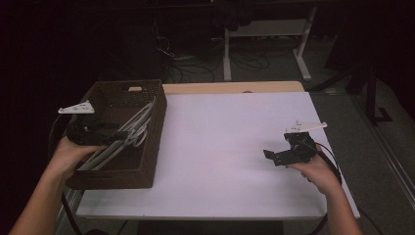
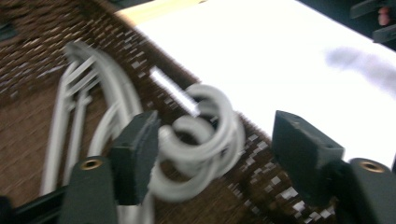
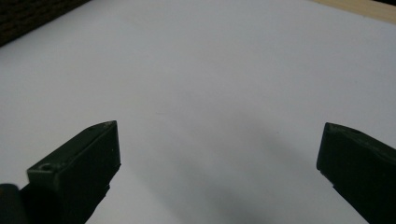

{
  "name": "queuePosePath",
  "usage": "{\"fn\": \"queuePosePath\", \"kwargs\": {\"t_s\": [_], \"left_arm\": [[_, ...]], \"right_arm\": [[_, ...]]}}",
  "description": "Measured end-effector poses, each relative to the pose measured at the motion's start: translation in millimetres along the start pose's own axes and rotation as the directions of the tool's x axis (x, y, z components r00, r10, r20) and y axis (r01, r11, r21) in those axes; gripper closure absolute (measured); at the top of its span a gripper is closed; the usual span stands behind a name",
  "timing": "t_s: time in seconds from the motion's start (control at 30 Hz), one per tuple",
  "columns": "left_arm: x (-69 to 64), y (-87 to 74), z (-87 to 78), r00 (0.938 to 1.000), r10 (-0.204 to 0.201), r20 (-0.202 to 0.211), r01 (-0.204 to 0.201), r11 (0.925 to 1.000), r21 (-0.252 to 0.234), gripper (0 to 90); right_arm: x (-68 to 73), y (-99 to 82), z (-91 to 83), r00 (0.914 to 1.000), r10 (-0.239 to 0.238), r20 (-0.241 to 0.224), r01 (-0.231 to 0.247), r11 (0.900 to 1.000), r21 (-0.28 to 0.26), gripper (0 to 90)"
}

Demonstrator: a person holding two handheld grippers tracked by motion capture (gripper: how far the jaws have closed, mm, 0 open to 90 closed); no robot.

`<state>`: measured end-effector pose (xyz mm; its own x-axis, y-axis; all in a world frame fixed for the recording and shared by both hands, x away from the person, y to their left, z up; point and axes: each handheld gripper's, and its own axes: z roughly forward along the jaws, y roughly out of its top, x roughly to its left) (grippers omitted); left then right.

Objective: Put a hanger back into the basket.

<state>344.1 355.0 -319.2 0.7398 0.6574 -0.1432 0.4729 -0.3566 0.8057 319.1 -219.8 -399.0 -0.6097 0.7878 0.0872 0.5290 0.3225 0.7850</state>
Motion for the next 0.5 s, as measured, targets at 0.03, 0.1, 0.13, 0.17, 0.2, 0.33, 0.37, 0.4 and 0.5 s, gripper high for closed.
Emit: {"fn": "queuePosePath", "kwargs": {"t_s": [0.03,0.1,0.13,0.17,0.2,0.33,0.37,0.4,0.5], "left_arm": [[-4.7,1.8,2.8,0.9999,0.008,0.007,-0.008,0.9999,-0.006,28.5],[-13.0,4.3,9.3,0.9996,0.014,0.022,-0.014,0.9997,-0.021,24.6],[-16.7,5.1,12.9,0.9993,0.018,0.034,-0.018,0.9996,-0.024,22.7],[-20.5,5.6,16.9,0.9988,0.020,0.045,-0.019,0.9995,-0.026,20.4],[-23.6,5.8,20.9,0.9983,0.024,0.054,-0.023,0.9994,-0.026,18.6],[-33.2,4.6,34.5,0.9967,0.029,0.076,-0.026,0.9988,-0.041,14.0],[-35.5,4.1,36.8,0.9961,0.032,0.082,-0.028,0.9984,-0.049,13.6],[-37.1,3.8,38.9,0.9954,0.038,0.088,-0.034,0.9981,-0.052,12.5],[-41.3,2.1,44.2,0.9946,0.038,0.097,-0.032,0.9978,-0.057,4.1]], "right_arm": [[1.1,1.6,-2.1,1.0000,-0.001,-0.007,0.001,1.0000,-0.007,0.0],[3.7,4.8,-6.5,0.9997,-0.011,-0.020,0.011,0.9998,-0.016,0.0],[5.3,6.5,-8.8,0.9996,-0.015,-0.025,0.015,0.9997,-0.018,0.0],[6.7,8.2,-10.9,0.9992,-0.022,-0.032,0.022,0.9995,-0.022,0.0],[8.4,10.0,-13.0,0.9987,-0.031,-0.041,0.030,0.9991,-0.030,0.0],[16.3,17.5,-21.5,0.9955,-0.068,-0.066,0.065,0.9965,-0.052,0.0],[18.2,19.5,-23.4,0.9946,-0.077,-0.070,0.074,0.9958,-0.055,0.0],[19.9,21.5,-25.2,0.9935,-0.087,-0.073,0.083,0.9949,-0.058,0.0],[24.6,26.6,-29.4,0.9903,-0.109,-0.087,0.102,0.9921,-0.073,0.0]]}}
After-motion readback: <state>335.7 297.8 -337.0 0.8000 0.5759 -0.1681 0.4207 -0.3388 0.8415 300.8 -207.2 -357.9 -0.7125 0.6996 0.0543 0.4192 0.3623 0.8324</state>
